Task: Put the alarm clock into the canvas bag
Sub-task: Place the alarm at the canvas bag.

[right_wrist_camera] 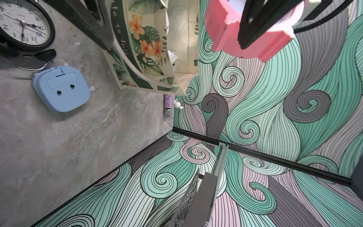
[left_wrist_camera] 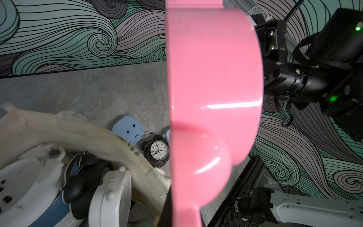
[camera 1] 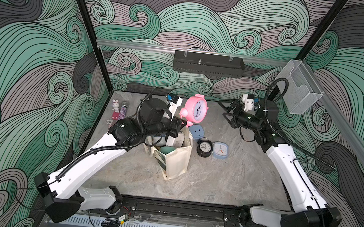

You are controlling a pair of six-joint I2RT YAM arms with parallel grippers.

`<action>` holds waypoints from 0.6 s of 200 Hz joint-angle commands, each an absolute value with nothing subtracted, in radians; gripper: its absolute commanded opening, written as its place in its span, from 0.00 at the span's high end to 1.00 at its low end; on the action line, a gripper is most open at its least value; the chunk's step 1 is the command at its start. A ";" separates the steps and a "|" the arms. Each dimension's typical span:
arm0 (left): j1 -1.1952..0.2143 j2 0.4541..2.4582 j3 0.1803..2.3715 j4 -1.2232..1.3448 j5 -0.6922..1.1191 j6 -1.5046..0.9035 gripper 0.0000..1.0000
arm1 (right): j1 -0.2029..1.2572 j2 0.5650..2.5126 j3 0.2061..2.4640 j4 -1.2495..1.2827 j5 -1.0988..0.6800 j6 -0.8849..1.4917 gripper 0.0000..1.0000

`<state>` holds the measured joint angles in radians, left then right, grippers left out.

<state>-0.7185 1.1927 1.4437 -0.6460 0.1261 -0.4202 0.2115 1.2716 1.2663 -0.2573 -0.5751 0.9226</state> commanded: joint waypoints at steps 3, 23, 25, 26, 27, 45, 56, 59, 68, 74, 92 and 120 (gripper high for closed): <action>-0.680 1.132 1.470 -0.812 0.124 -0.456 1.00 | 0.228 1.239 1.228 -0.336 -0.544 0.809 0.01; -0.626 1.110 1.472 -0.886 0.161 -0.476 1.00 | 0.257 1.224 1.211 -0.401 -0.513 0.732 0.01; -0.621 1.109 1.473 -0.890 0.165 -0.478 1.00 | 0.261 1.222 1.209 -0.407 -0.508 0.723 0.01; -0.619 1.107 1.472 -0.891 0.168 -0.480 1.00 | 0.264 1.222 1.209 -0.410 -0.506 0.719 0.01; -0.616 1.107 1.472 -0.894 0.170 -0.481 1.00 | 0.266 1.221 1.208 -0.413 -0.504 0.715 0.01; -0.563 1.107 1.472 -0.919 0.245 -0.499 1.00 | 0.309 1.221 1.207 -0.460 -0.477 0.647 0.01; -0.535 1.113 1.470 -0.936 0.276 -0.507 1.00 | 0.338 1.224 1.210 -0.470 -0.472 0.616 0.01; -0.529 1.114 1.469 -0.939 0.280 -0.507 1.00 | 0.347 1.226 1.212 -0.477 -0.470 0.604 0.01; -0.514 1.117 1.460 -0.943 0.285 -0.506 1.00 | 0.372 1.233 1.224 -0.496 -0.465 0.573 0.01; -0.503 1.118 1.450 -0.939 0.291 -0.503 1.00 | 0.390 1.240 1.233 -0.510 -0.458 0.552 0.01; -0.470 1.143 1.441 -0.934 0.352 -0.513 1.00 | 0.442 1.264 1.265 -0.534 -0.436 0.491 0.02; -0.449 1.170 1.436 -0.933 0.365 -0.539 1.00 | 0.519 1.332 1.332 -0.577 -0.408 0.414 0.06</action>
<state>-0.4706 1.1503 1.4349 -0.9291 0.3061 -0.5091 0.4706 1.2858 1.2686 -0.5251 -0.4545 0.5293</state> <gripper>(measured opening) 0.065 0.953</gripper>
